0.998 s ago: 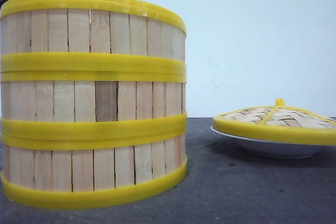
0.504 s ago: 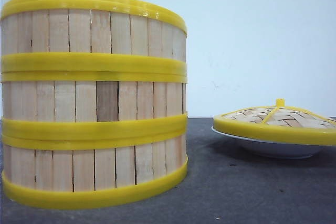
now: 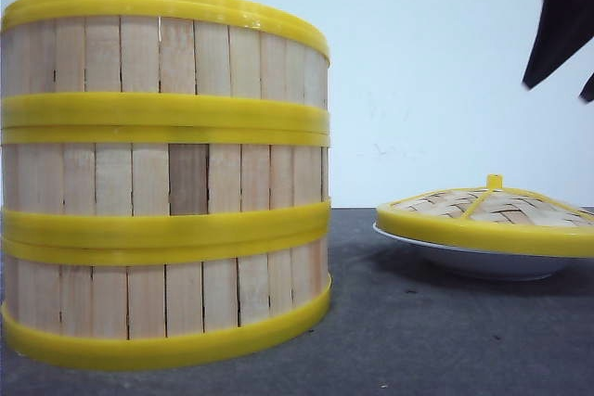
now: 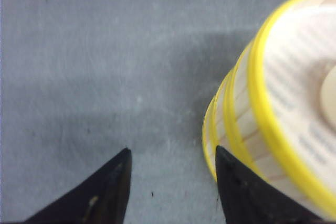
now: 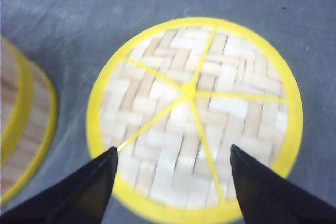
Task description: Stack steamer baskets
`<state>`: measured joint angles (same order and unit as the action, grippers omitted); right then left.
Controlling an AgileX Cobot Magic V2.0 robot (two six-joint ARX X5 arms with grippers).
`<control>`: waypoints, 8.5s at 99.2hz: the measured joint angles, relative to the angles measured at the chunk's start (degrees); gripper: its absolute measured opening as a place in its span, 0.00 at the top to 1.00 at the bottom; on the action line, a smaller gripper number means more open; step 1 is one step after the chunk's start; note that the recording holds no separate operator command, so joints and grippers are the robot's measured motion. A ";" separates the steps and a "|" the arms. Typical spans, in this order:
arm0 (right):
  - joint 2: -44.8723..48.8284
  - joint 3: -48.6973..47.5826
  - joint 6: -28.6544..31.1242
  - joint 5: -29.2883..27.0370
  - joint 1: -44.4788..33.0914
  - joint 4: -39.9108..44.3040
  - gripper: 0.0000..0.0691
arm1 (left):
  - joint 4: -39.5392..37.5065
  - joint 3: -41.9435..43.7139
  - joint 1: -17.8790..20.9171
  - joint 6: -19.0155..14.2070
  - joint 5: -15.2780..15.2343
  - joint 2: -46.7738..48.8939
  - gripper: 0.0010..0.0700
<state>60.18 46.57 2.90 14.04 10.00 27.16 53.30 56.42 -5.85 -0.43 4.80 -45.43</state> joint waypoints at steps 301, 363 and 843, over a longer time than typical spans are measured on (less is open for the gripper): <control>21.51 45.22 -2.47 4.46 25.68 14.34 0.92 | 0.02 -2.75 0.00 -0.48 0.00 3.08 0.58; 33.79 48.33 -2.80 -2.21 37.35 12.59 0.92 | 0.02 -2.75 -0.02 -0.48 0.02 3.08 0.58; -28.48 3.63 2.51 -12.59 2.32 33.20 0.96 | -1.40 -2.75 0.00 -0.48 -0.02 3.17 0.97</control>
<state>31.70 50.19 5.41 1.45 12.32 60.36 51.90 53.67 -5.85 -0.91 4.78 -42.26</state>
